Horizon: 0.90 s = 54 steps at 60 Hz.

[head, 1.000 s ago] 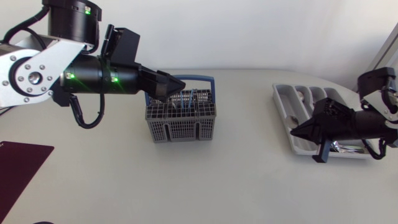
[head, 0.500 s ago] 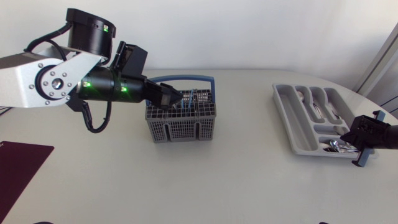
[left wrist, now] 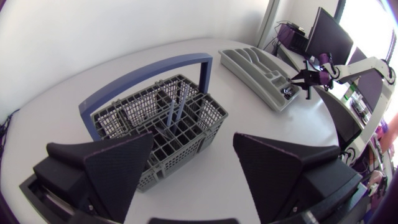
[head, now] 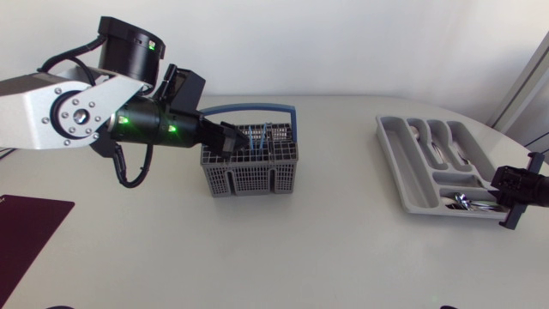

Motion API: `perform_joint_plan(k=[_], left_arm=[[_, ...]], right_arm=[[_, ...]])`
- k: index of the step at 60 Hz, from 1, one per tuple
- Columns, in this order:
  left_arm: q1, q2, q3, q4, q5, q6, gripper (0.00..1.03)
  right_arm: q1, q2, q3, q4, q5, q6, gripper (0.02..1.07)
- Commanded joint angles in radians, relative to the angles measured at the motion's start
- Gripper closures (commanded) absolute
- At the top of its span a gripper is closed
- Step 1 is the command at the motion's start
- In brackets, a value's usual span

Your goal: Transfer all utensils from the basket to the drawer tray.

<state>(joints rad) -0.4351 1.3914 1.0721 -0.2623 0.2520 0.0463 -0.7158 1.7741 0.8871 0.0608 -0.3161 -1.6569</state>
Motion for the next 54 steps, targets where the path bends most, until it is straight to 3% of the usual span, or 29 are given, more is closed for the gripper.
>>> perform_joint_plan(k=[1,18,32,54], left_arm=[[-0.005,0.018,0.006,-0.017,-0.007,-0.002,0.14],[-0.002,0.034,0.034,-0.046,-0.011,-0.006,0.14],[0.002,0.069,0.040,-0.041,-0.016,-0.019,0.14],[-0.001,0.202,0.141,-0.063,-0.065,-0.149,0.22]], right_arm=[[-0.013,-0.010,-0.065,0.011,0.005,-0.061,0.56],[-0.016,-0.162,-0.117,-0.052,-0.018,-0.049,0.50],[0.044,-0.265,-0.106,-0.190,-0.063,0.124,0.37],[0.276,-0.381,-0.163,-0.269,-0.063,0.440,0.34]])
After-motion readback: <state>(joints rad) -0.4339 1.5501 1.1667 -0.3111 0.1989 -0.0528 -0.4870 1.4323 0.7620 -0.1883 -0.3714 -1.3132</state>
